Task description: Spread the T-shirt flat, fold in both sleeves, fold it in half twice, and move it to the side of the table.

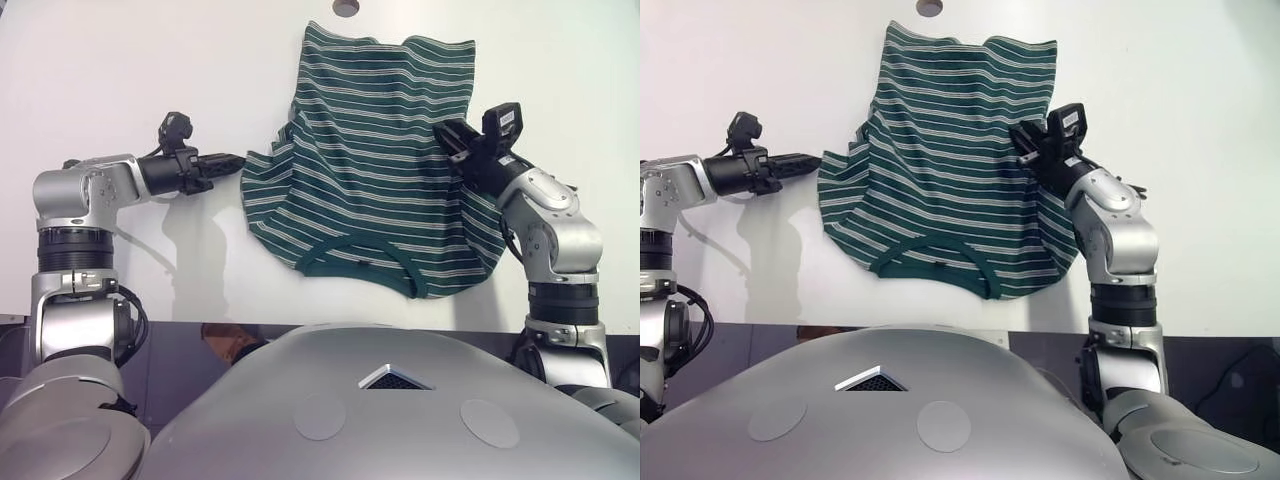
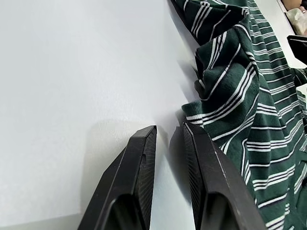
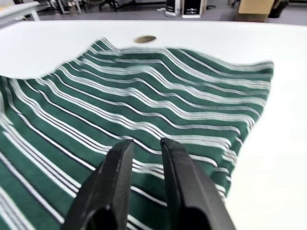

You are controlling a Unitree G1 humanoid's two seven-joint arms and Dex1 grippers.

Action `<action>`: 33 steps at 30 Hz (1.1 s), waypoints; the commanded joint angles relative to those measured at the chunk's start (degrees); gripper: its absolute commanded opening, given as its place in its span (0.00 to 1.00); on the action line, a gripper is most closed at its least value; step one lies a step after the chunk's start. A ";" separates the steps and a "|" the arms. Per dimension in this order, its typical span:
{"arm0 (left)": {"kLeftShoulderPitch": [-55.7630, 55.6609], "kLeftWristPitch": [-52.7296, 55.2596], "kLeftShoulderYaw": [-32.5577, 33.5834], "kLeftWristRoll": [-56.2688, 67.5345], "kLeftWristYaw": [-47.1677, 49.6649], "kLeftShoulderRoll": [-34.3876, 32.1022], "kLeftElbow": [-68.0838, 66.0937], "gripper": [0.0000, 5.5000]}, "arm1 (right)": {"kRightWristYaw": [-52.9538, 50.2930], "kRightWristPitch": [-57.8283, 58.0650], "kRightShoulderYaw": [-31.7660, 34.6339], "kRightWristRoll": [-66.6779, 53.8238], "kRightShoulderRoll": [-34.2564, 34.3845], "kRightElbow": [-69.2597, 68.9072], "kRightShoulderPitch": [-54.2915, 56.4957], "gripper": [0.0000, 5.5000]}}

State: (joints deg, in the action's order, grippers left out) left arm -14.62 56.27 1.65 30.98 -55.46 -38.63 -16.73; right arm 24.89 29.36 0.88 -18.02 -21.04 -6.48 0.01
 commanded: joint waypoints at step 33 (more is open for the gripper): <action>15.96 -1.99 23.86 15.95 9.57 10.90 13.54 0.01 | 4.00 -4.48 -3.25 9.48 -4.80 12.86 3.82 0.20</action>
State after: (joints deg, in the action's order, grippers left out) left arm 1.74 54.55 24.17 44.40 -48.09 -29.78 -8.64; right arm 28.48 24.14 -1.47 -10.50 -24.82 4.92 4.57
